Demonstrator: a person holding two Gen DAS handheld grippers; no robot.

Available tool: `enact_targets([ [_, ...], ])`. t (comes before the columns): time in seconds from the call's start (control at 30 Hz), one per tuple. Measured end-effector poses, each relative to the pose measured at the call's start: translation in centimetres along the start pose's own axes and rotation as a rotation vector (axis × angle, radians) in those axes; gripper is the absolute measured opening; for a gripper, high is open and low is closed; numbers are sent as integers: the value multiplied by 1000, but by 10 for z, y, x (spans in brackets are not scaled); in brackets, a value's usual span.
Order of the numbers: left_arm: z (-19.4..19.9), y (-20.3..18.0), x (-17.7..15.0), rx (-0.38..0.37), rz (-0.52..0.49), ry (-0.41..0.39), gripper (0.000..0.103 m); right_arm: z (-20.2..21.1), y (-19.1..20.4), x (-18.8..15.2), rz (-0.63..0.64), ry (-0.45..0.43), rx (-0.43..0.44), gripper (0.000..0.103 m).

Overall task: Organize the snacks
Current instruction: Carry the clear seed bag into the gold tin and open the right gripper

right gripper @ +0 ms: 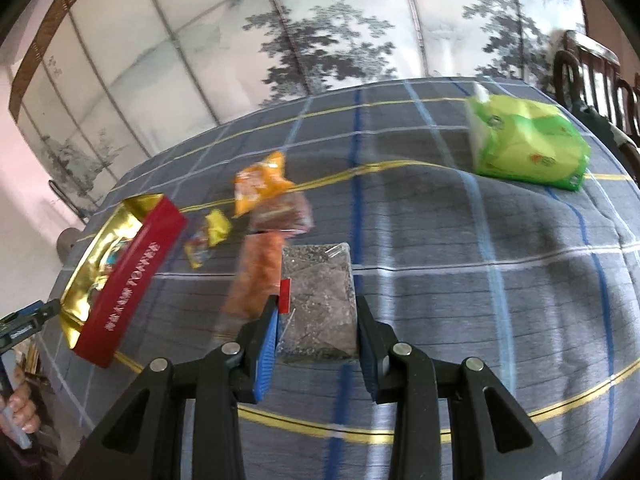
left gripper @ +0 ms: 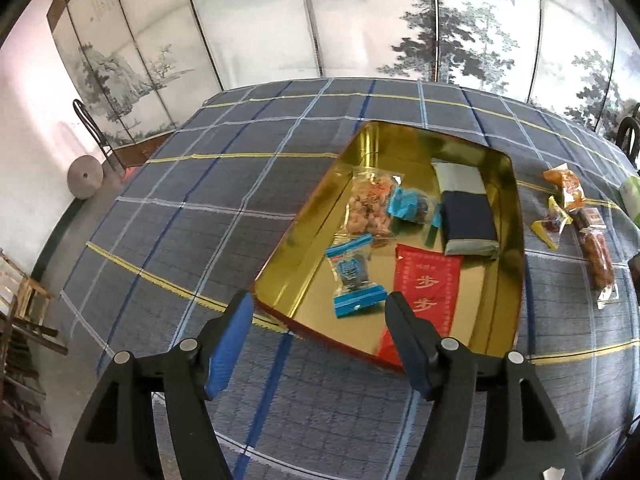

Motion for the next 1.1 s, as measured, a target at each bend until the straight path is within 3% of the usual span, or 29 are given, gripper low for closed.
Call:
enact_targets([
  [0.43, -19, 47, -10, 19, 62, -68, 67, 13, 90, 15, 110, -18, 118, 35],
  [0.53, -19, 53, -11, 3, 70, -93, 74, 13, 119, 18, 142, -12, 162, 35],
  [0.7, -18, 59, -14, -38, 87, -111, 74, 11, 170, 19, 222, -4, 215, 35],
  [1.1, -10, 78, -15, -43, 107, -115, 79, -30, 280, 13, 358, 83, 312, 35],
])
Point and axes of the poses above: each gripper's, at about its wrist camera, not at the fingertips, and z roughly against the way its jaws point, y to its left, x to its top, the point moved 4 cm from there along -z, roughly the way its jaws point, and after that the axes turned 8 degrees about -x, right-handed, at the moved point
